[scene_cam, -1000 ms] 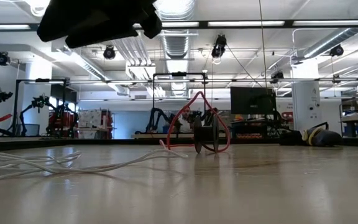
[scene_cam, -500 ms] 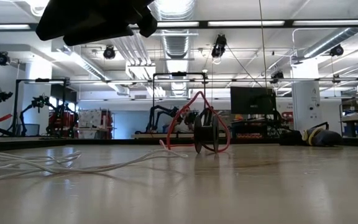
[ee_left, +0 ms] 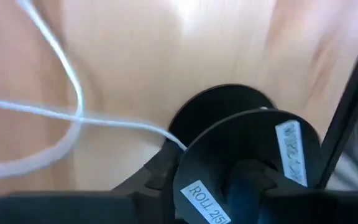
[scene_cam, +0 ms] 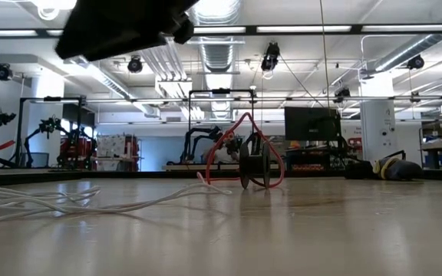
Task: Coil cords
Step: Coil the white wire onto the spool
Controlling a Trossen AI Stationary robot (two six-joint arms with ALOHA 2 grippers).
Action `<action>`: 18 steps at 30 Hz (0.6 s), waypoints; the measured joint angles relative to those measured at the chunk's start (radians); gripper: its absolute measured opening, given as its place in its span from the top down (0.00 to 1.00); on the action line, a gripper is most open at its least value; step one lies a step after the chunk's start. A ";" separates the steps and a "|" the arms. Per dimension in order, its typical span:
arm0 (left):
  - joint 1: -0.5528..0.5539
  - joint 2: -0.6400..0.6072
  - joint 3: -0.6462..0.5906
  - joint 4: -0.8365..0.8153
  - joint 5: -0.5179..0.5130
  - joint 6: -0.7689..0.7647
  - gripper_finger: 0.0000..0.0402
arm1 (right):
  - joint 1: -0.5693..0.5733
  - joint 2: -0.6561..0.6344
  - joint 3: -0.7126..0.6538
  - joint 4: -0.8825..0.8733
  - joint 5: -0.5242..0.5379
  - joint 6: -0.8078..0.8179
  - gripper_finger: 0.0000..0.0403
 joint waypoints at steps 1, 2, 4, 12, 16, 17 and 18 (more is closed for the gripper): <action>-0.001 -0.004 0.011 -0.005 -0.050 0.000 0.78 | 0.007 -0.014 -0.001 -0.036 0.022 -0.025 0.58; 0.000 -0.009 0.023 -0.016 -0.093 0.000 0.79 | 0.017 -0.031 -0.002 -0.064 0.062 -0.039 0.58; 0.002 -0.021 0.066 -0.040 -0.174 0.000 0.80 | 0.044 -0.077 -0.001 -0.107 0.174 -0.069 0.58; -0.003 -0.112 0.320 -0.318 -0.574 0.049 0.79 | 0.098 -0.183 -0.001 -0.104 0.320 -0.183 0.59; -0.021 -0.170 0.397 -0.272 -0.884 0.205 0.81 | 0.099 -0.189 -0.001 0.033 0.070 -0.245 0.58; -0.026 -0.182 0.406 -0.238 -0.953 0.261 0.81 | 0.100 -0.187 -0.001 0.076 0.012 -0.263 0.58; -0.028 -0.194 0.410 -0.199 -1.010 0.322 0.81 | 0.099 -0.185 -0.001 0.124 -0.033 -0.285 0.57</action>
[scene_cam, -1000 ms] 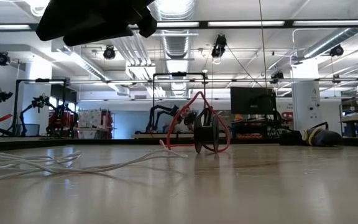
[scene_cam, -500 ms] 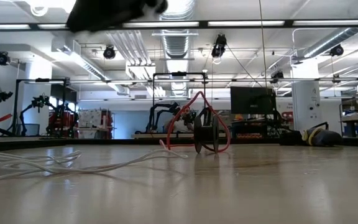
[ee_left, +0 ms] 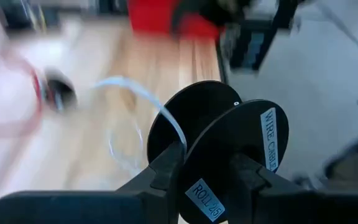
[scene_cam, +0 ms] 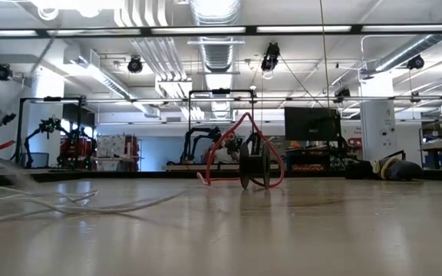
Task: Coil cords
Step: Coil the white wire onto the spool
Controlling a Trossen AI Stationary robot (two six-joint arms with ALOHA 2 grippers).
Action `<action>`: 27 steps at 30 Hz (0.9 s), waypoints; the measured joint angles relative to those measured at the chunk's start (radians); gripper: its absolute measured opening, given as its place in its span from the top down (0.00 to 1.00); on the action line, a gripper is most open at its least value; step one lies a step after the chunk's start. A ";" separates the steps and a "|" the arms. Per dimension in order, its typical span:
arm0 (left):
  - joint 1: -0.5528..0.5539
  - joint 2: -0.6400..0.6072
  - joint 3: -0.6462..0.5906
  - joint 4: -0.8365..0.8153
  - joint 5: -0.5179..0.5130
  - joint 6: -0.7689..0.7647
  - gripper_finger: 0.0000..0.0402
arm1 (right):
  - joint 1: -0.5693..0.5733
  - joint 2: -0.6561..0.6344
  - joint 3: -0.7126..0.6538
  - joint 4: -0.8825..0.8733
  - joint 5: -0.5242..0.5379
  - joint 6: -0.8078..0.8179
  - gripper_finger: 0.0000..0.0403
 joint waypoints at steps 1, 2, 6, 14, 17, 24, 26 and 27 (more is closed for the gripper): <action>0.000 -0.009 0.000 0.037 -0.043 0.062 0.81 | 0.000 0.000 0.000 0.040 -0.036 -0.022 0.58; 0.000 -0.016 -0.005 0.082 -0.074 0.128 0.81 | 0.000 0.000 0.000 0.078 -0.066 -0.048 0.58; 0.001 -0.027 -0.060 0.372 -0.145 0.406 0.81 | -0.007 0.000 0.000 0.211 -0.157 -0.115 0.57; 0.016 -0.028 -0.217 1.197 -0.050 1.042 0.81 | -0.003 0.001 -0.001 0.362 -0.325 -0.254 0.60; 0.037 -0.028 -0.284 1.441 0.071 1.175 0.81 | 0.007 0.001 0.019 0.412 -0.346 -0.327 0.61; 0.099 -0.029 -0.403 1.716 0.189 1.252 0.81 | 0.006 0.000 0.108 0.392 -0.343 -0.334 0.63; 0.111 -0.029 -0.418 1.726 0.194 1.251 0.81 | 0.005 0.000 0.113 0.331 -0.343 -0.303 0.64; 0.117 -0.029 -0.423 1.726 0.194 1.250 0.81 | 0.004 0.000 0.113 0.289 -0.344 -0.286 0.65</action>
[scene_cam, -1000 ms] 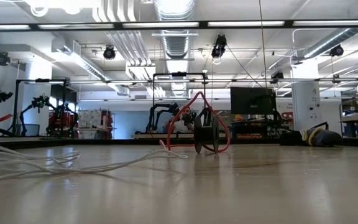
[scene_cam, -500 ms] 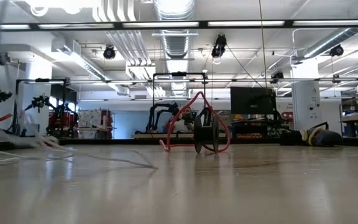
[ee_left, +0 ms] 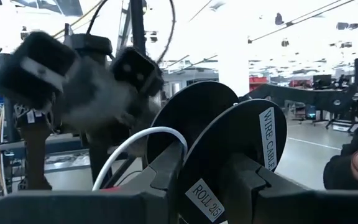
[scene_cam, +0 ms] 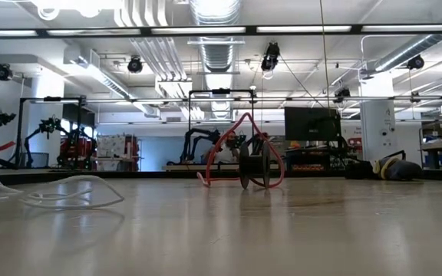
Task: Coil cords
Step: Coil the white wire onto the spool
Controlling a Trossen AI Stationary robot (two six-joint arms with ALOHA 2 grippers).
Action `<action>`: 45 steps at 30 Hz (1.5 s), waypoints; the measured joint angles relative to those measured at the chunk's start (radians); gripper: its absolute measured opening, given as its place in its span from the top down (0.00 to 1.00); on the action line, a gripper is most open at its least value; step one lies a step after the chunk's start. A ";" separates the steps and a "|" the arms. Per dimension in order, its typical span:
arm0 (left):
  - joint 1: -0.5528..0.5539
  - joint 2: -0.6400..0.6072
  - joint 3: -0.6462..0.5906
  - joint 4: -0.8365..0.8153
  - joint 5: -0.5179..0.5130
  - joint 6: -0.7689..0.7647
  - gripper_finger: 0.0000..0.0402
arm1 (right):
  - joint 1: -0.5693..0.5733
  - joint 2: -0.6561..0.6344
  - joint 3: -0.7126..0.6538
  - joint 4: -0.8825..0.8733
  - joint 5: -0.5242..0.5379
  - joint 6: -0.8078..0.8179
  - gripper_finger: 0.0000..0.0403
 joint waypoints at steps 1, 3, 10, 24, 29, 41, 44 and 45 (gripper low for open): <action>0.004 0.000 -0.001 0.000 0.001 0.000 0.81 | -0.002 0.001 0.000 -0.038 0.000 0.000 0.65; 0.011 0.000 -0.004 -0.004 0.001 0.001 0.81 | -0.006 0.002 0.000 -0.092 -0.001 -0.009 0.66; 0.019 0.000 -0.004 -0.134 -0.015 0.003 0.81 | -0.029 0.016 -0.001 -0.128 0.005 -0.026 0.69; 0.013 0.000 -0.005 -0.325 -0.175 0.174 0.81 | -0.077 0.061 -0.001 -0.167 -0.018 0.003 0.58; 0.010 -0.018 -0.005 -0.349 -0.215 0.193 0.81 | -0.082 0.060 0.000 -0.181 -0.022 0.019 0.53; -0.003 -0.072 -0.005 -0.347 -0.160 0.171 0.81 | -0.055 0.062 0.032 -0.219 -0.036 0.019 0.53; -0.003 -0.072 -0.005 -0.348 -0.159 0.169 0.81 | -0.053 0.060 0.039 -0.217 -0.024 0.026 0.54; -0.003 -0.071 -0.005 -0.348 -0.158 0.166 0.81 | -0.053 0.060 0.039 -0.219 -0.021 0.029 0.54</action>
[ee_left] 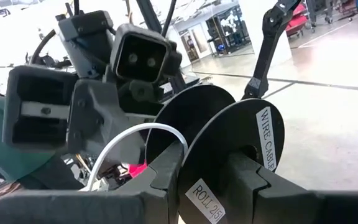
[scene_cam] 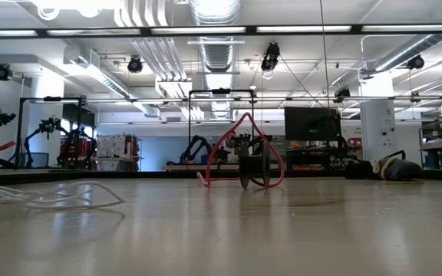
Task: Coil cords
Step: Coil the white wire onto the spool
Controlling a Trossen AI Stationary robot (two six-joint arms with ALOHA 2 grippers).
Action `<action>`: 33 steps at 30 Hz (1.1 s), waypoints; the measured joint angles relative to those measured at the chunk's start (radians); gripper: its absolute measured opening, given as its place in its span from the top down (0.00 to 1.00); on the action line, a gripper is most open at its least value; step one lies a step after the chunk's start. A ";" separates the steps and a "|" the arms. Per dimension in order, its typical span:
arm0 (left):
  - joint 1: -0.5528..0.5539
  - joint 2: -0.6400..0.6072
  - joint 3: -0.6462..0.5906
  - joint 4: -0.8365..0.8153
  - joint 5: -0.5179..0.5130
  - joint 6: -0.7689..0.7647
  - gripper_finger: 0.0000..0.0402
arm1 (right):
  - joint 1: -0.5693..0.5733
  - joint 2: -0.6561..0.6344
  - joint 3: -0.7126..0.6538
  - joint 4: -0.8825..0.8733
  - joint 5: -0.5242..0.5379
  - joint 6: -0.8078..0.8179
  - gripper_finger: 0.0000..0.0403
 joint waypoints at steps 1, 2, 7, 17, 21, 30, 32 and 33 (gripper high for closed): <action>0.000 0.001 0.000 0.000 0.000 -0.002 0.81 | 0.000 0.000 0.000 -0.004 0.000 0.005 0.55; 0.000 0.001 0.000 -0.001 0.000 -0.005 0.81 | 0.000 0.000 0.000 -0.006 0.000 0.012 0.55; 0.000 0.002 0.000 -0.002 -0.019 -0.012 0.81 | 0.004 -0.001 0.000 -0.002 0.025 0.011 0.55; 0.026 -0.026 0.000 0.085 -0.345 0.079 0.81 | 0.091 -0.071 0.000 -0.059 0.515 -0.112 0.59; 0.061 -0.027 0.001 0.108 -0.349 0.079 0.81 | 0.073 -0.071 -0.001 -0.045 0.518 -0.024 0.60; 0.116 -0.034 0.001 0.119 -0.375 0.095 0.81 | 0.006 -0.072 -0.001 -0.074 0.524 0.250 0.66; 0.116 -0.040 0.001 0.117 -0.397 0.122 0.81 | 0.002 -0.072 -0.001 -0.087 0.525 0.265 0.68; 0.116 -0.044 0.001 0.117 -0.416 0.136 0.81 | -0.001 -0.072 -0.001 -0.096 0.526 0.270 0.69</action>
